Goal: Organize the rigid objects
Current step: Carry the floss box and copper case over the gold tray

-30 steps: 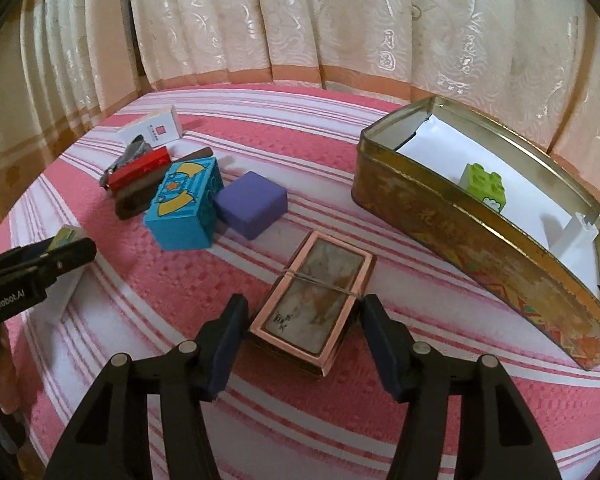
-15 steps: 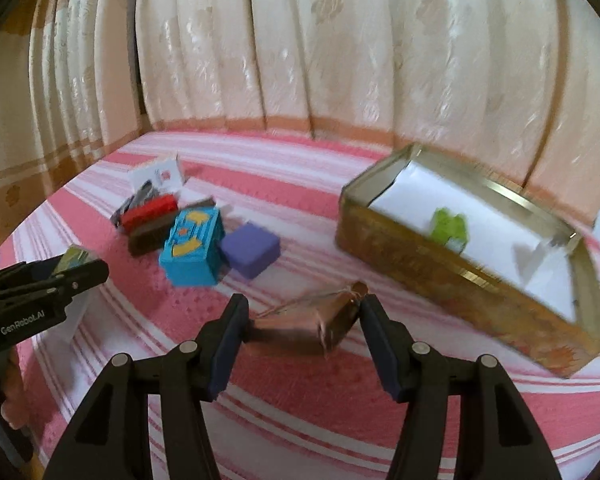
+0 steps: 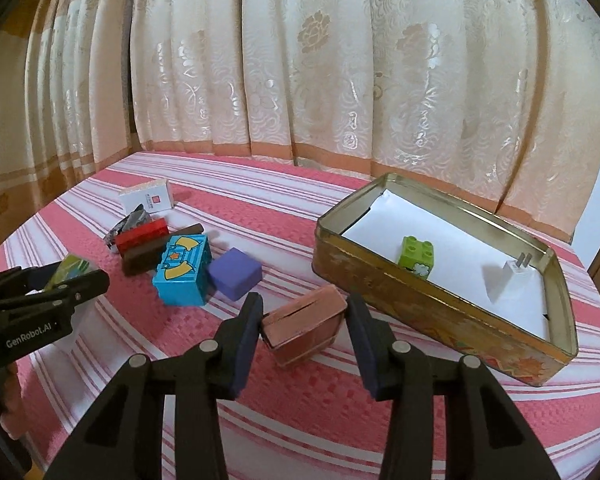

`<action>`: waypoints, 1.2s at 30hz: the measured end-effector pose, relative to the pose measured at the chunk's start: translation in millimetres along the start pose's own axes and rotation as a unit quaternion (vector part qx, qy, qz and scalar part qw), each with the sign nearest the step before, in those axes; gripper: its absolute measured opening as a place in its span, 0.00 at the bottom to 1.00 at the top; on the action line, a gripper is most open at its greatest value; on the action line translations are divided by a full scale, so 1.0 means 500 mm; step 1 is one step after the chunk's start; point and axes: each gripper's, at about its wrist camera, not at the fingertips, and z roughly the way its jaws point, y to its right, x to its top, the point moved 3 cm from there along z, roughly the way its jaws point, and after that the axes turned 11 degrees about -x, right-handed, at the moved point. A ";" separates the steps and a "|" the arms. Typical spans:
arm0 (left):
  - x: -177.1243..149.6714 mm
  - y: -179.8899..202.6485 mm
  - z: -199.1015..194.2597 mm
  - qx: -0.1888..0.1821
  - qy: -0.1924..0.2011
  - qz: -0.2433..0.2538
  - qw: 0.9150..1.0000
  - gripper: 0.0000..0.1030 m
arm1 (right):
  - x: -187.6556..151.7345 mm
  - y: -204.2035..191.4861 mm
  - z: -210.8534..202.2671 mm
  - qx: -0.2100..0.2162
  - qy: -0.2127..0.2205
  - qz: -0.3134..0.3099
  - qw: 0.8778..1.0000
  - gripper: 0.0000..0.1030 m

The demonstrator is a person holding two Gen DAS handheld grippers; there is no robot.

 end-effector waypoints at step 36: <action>0.133 0.290 0.025 -0.085 0.074 0.096 0.989 0.52 | 0.084 0.223 -0.066 -0.112 0.096 0.069 0.987 0.43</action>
